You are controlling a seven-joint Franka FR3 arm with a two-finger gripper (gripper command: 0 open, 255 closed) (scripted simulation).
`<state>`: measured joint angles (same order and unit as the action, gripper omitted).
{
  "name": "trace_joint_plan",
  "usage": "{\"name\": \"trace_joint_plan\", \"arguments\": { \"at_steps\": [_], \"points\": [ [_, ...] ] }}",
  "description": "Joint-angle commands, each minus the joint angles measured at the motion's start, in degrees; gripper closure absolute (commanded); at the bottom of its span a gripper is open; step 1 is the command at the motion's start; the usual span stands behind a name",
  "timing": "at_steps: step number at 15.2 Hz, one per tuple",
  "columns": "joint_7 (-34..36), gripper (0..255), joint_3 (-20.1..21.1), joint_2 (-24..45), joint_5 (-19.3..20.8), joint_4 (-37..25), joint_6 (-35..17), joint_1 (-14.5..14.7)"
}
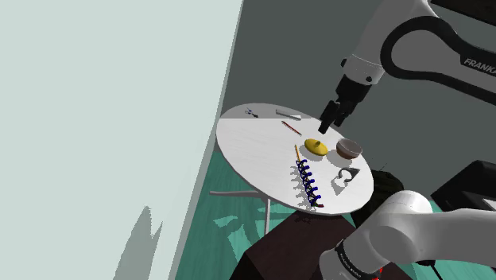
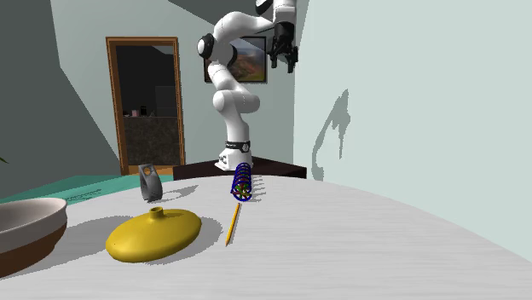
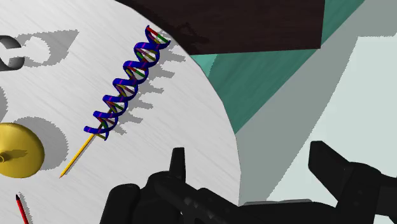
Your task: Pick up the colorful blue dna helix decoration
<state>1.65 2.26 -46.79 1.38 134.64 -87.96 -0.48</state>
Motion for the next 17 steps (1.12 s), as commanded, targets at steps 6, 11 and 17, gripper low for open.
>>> {"name": "trace_joint_plan", "arguments": {
  "at_steps": [6,11,17],
  "points": [
    [2.0,0,-1.5,-1.4,2.0,9.6,-9.0,-2.8],
    [4.2,0,-3.2,-1.0,4.4,18.0,-18.6,-6.1],
    [6.9,0,-5.5,2.7,7.7,26.2,-31.6,-10.9]
  ]
}}
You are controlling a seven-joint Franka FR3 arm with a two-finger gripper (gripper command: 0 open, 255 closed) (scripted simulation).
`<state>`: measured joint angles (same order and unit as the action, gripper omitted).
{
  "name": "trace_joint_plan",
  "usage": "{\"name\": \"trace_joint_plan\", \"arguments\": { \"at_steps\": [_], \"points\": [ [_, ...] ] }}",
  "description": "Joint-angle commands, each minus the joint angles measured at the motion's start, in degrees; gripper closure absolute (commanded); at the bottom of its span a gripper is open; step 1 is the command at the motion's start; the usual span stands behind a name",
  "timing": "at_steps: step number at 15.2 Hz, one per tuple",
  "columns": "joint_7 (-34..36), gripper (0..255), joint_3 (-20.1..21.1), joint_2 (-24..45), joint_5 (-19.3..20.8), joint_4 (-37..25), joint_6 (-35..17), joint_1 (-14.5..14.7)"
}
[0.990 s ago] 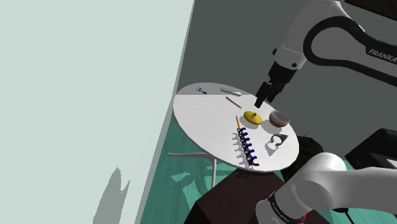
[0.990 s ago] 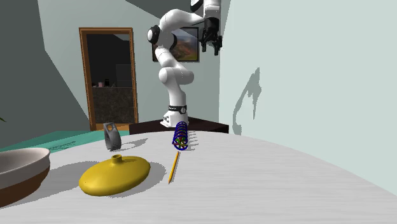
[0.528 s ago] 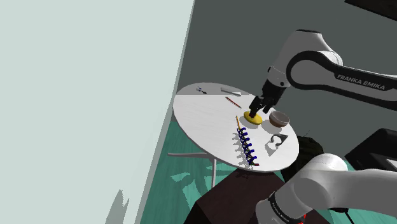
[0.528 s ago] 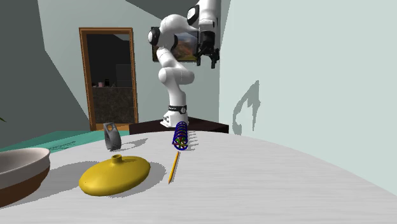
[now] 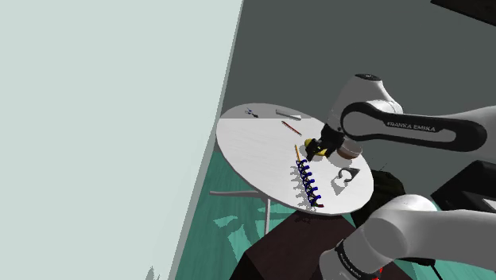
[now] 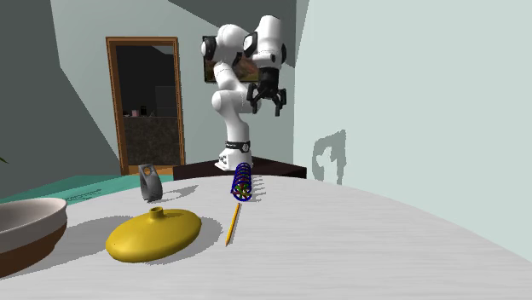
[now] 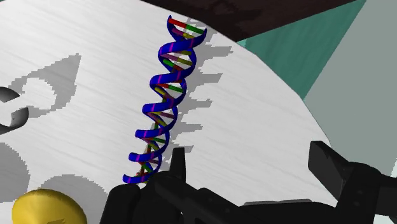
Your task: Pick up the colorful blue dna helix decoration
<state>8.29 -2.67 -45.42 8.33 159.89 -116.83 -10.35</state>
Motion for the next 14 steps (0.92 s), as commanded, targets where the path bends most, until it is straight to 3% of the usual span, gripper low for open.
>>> {"name": "trace_joint_plan", "arguments": {
  "at_steps": [1,7,14],
  "points": [
    [0.8,0,-1.0,2.4,1.4,2.1,-5.1,-1.9],
    [4.3,0,-3.3,11.8,6.0,7.2,-20.7,-7.9],
    [10.6,0,-4.3,28.1,13.6,8.6,-39.7,-16.6]
  ]
}}
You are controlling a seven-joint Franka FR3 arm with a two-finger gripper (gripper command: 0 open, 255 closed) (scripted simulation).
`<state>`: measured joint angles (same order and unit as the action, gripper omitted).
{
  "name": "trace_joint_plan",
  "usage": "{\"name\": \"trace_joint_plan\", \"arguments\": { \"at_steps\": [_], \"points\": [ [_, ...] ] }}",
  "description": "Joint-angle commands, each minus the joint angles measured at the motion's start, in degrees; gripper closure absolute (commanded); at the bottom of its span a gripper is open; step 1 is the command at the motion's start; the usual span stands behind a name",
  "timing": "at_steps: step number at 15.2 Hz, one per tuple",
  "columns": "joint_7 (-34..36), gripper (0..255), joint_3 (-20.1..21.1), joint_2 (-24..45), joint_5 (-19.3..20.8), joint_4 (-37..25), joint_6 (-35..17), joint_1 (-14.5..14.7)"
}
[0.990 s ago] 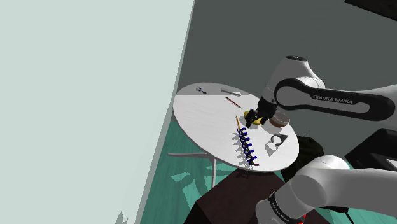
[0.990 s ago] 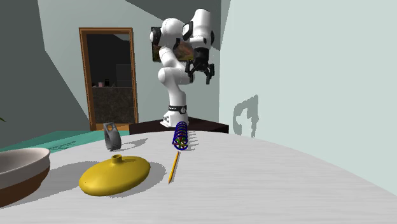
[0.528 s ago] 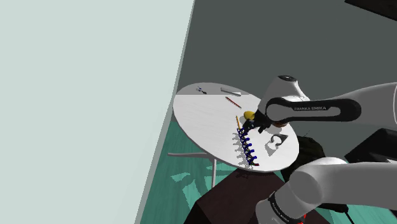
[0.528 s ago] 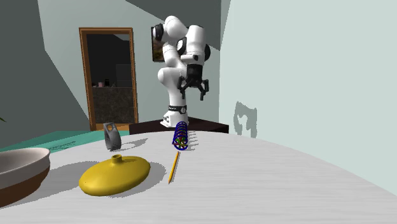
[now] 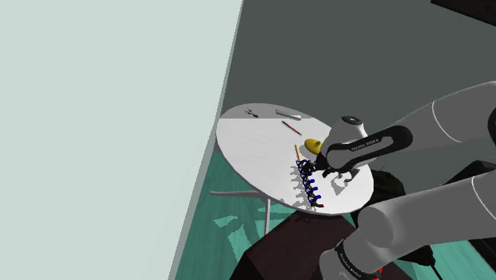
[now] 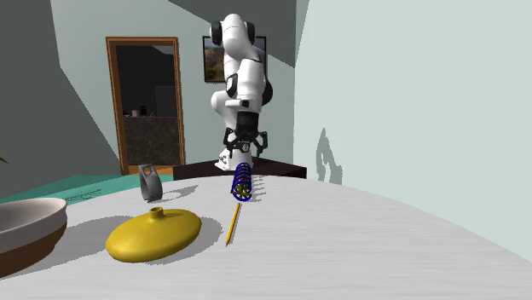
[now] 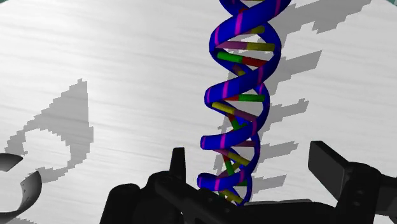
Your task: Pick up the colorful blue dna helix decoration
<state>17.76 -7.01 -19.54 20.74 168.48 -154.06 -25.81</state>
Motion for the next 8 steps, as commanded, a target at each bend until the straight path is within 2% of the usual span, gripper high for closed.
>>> {"name": "trace_joint_plan", "arguments": {
  "at_steps": [1,8],
  "points": [
    [1.6,0,0.2,3.4,1.8,0.0,-3.7,-1.5],
    [7.0,0,2.0,11.7,8.1,-0.4,-11.5,-5.0]
  ]
}}
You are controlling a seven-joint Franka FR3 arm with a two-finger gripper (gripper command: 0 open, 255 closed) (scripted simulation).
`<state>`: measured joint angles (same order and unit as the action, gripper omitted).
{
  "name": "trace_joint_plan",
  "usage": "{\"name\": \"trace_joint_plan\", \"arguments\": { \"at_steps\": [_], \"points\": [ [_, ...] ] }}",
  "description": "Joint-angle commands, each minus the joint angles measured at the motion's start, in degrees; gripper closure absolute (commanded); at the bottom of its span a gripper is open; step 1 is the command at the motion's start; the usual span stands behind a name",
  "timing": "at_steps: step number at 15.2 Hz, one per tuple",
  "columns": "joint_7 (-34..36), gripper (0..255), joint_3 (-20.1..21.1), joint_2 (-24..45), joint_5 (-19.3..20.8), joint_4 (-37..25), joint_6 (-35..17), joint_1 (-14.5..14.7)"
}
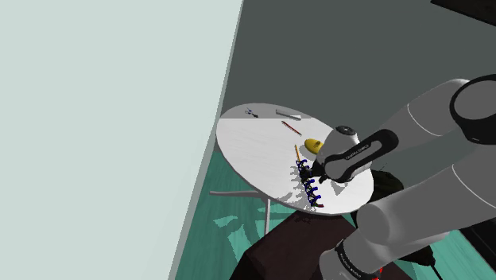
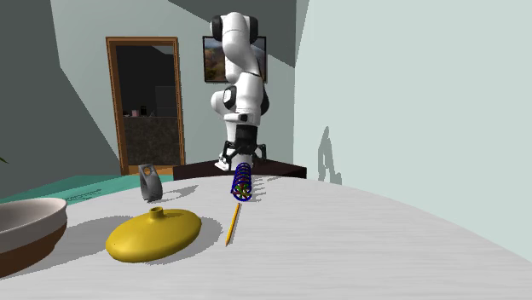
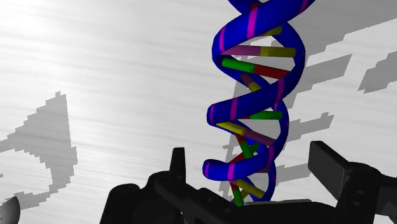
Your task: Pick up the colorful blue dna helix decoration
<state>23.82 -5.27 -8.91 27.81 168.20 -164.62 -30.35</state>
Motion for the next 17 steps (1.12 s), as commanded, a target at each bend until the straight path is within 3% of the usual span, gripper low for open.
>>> {"name": "trace_joint_plan", "arguments": {
  "at_steps": [1,2,11,17],
  "points": [
    [0.9,0,0.3,1.0,1.1,-0.1,-1.0,-0.5],
    [1.0,255,0.3,1.1,1.1,-0.1,-1.0,-0.5],
    [0.9,255,0.3,1.0,1.1,-0.1,-1.0,-0.5],
    [-4.2,255,-1.3,-6.6,-5.0,0.3,6.1,2.7]
  ]
}}
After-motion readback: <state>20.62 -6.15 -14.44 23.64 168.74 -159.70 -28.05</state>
